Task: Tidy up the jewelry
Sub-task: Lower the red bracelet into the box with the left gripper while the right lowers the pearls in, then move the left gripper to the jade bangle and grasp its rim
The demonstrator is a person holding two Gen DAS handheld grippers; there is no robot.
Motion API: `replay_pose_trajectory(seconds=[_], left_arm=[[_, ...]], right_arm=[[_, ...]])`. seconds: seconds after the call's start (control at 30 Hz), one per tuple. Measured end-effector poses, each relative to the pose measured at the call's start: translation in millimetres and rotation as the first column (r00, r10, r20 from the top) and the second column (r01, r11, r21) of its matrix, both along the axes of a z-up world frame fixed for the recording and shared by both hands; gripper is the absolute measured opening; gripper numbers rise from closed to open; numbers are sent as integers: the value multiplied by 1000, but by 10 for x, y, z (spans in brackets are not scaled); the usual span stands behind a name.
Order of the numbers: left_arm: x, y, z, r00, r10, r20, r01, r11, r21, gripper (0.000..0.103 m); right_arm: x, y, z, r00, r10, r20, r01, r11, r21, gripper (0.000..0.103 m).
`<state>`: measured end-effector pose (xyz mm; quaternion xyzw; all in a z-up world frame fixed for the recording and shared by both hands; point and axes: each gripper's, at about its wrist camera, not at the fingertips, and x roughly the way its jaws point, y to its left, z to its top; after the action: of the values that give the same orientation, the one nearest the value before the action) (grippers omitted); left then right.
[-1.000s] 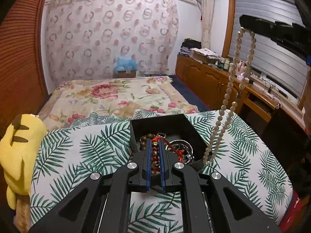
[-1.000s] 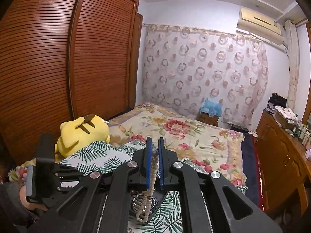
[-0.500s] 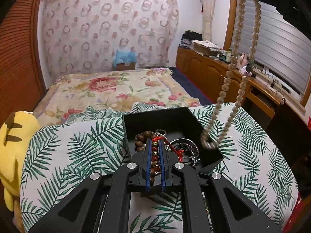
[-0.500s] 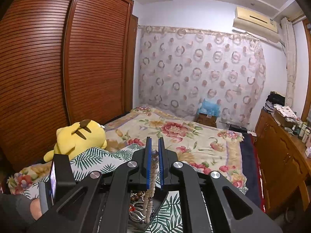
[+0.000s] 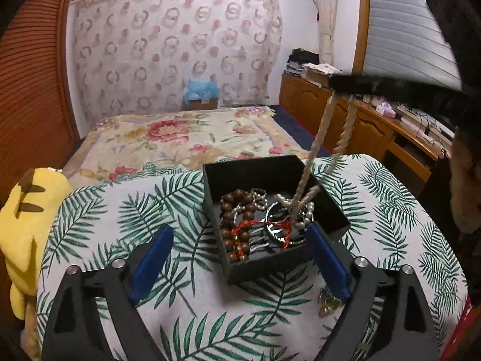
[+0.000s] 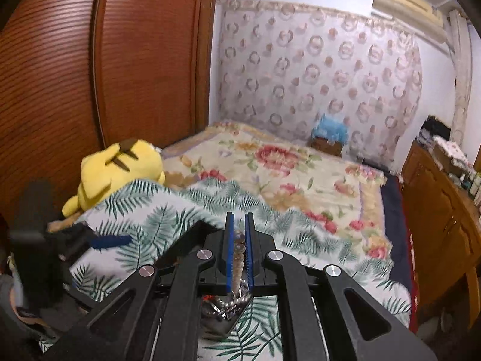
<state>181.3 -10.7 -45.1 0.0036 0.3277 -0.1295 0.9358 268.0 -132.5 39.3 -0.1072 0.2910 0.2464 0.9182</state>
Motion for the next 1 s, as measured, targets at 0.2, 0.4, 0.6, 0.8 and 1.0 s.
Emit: replay_pose_trajectory(seconds=[0.2, 0.4, 0.6, 0.8, 1.0], left_arm=[[-142, 45, 1, 1000, 3, 26, -4, 1000, 16, 95], [-304, 64, -19, 999, 7, 36, -8, 999, 32, 95], [-495, 45, -95, 1000, 5, 17, -6, 999, 46, 95], [-742, -62, -190, 998, -50, -26, 52, 997, 53, 95], [-931, -159, -225, 994, -95, -56, 98, 994, 52, 95]], right_arm=[[2, 49, -269, 999, 3, -44, -3, 1000, -2, 9], [-60, -16, -352, 998, -3, -56, 3, 1000, 7, 14], [-359, -219, -439, 998, -11, -58, 14, 998, 56, 30], [-837, -426, -665, 997, -18, -74, 22, 998, 60, 46], [-1291, -684, -936, 991, -34, -130, 41, 998, 53, 46]])
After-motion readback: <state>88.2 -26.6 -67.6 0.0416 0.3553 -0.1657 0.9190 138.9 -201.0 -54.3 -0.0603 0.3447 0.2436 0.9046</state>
